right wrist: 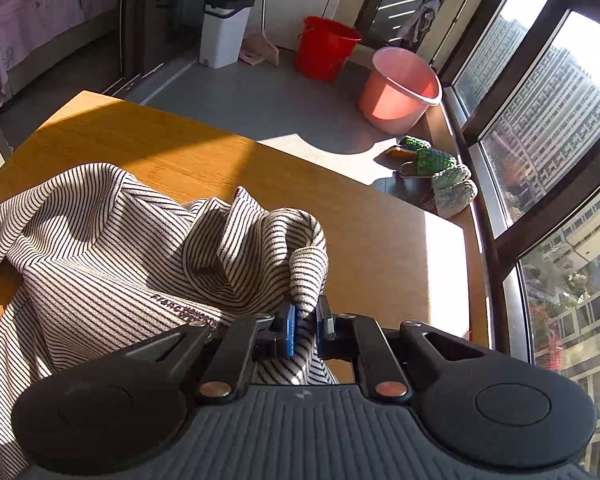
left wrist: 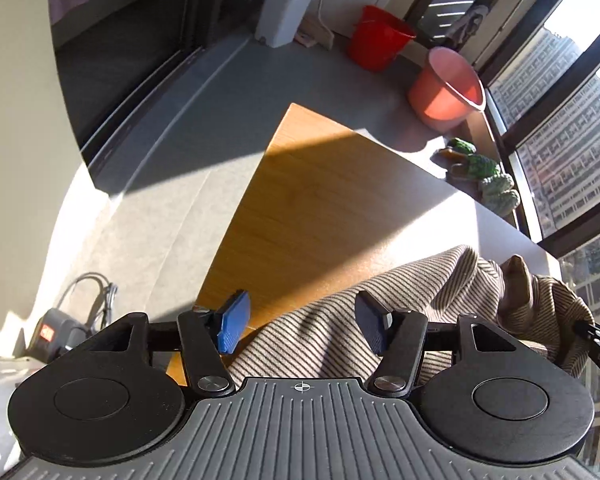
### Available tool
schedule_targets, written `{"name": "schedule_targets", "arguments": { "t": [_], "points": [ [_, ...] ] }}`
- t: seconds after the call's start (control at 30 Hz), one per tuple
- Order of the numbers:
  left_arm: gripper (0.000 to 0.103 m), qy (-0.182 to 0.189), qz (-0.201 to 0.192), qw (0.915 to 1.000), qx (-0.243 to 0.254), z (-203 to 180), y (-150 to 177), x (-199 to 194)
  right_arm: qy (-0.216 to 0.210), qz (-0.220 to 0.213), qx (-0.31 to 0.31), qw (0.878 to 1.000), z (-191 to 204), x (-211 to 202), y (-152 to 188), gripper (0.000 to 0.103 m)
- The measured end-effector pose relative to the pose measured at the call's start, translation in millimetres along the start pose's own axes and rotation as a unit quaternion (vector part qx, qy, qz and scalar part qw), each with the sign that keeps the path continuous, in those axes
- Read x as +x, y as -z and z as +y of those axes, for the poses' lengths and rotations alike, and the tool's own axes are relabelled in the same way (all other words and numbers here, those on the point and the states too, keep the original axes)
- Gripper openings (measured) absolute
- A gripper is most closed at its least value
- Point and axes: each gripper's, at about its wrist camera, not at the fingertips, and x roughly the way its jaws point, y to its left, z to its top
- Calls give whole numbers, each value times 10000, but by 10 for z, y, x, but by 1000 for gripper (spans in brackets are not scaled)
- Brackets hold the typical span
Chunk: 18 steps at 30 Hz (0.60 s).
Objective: Fold clothes
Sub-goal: 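Grasp the shirt hem with the left gripper while the right gripper grasps the hem too, then lift and shake the shirt with both grippers, then lay it flat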
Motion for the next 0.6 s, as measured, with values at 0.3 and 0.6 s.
{"name": "schedule_targets", "arguments": {
  "t": [0.3,0.6],
  "points": [
    [87,223,-207,9926,1176,-920,160,140,-93,464,377,9982,-527,1025,67,9],
    [86,-341,-16,9975,624,-1286,82,1108,-1248,-344,117,9915,-816,433,303,64]
  ]
}}
